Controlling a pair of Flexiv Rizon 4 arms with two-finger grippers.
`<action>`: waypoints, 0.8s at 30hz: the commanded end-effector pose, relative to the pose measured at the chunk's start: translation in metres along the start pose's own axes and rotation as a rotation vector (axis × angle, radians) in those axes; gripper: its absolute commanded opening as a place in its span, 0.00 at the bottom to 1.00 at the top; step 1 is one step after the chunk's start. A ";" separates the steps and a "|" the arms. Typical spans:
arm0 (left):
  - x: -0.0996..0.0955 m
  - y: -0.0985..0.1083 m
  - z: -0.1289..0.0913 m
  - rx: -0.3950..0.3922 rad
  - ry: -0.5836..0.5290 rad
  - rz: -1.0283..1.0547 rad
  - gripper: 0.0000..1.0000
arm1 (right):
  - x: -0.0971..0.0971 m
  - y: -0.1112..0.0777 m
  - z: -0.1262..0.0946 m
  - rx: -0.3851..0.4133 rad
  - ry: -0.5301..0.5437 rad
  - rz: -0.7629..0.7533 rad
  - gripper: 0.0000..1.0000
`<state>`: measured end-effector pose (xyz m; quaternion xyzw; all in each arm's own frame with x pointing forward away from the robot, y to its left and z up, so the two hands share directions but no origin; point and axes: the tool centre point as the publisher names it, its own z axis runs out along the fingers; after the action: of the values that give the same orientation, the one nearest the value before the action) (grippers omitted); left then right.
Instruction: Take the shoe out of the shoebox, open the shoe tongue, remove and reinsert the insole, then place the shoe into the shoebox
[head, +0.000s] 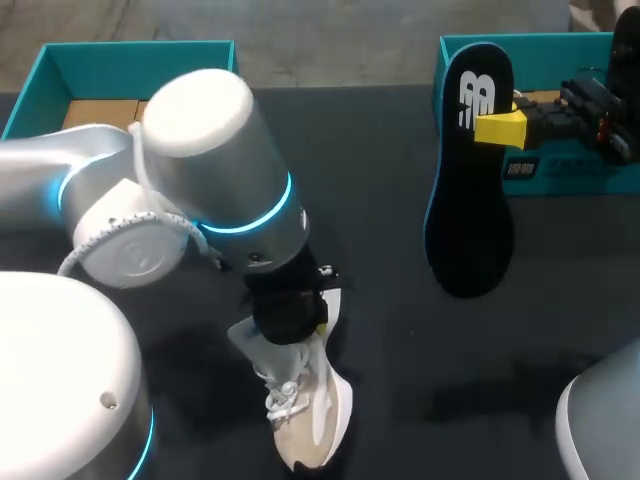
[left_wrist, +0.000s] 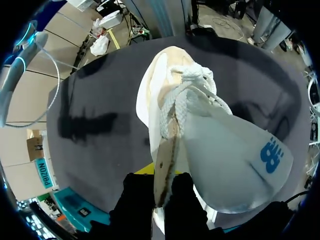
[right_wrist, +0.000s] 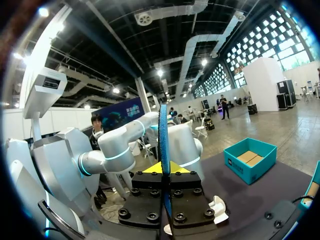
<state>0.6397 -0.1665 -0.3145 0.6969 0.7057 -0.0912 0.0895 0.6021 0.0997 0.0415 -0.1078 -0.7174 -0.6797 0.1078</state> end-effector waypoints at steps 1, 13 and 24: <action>-0.009 0.005 0.010 0.000 0.014 -0.015 0.00 | -0.002 0.001 0.002 0.004 0.002 0.002 0.00; -0.010 0.015 0.022 -0.027 0.021 -0.005 0.00 | -0.002 0.001 0.002 0.004 0.002 0.002 0.00; -0.011 0.017 0.031 0.017 0.038 -0.004 0.00 | -0.002 0.001 0.002 0.004 0.002 0.002 0.00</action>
<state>0.6549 -0.1789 -0.3397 0.6973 0.7076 -0.0870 0.0740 0.6021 0.0997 0.0416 -0.1078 -0.7174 -0.6797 0.1078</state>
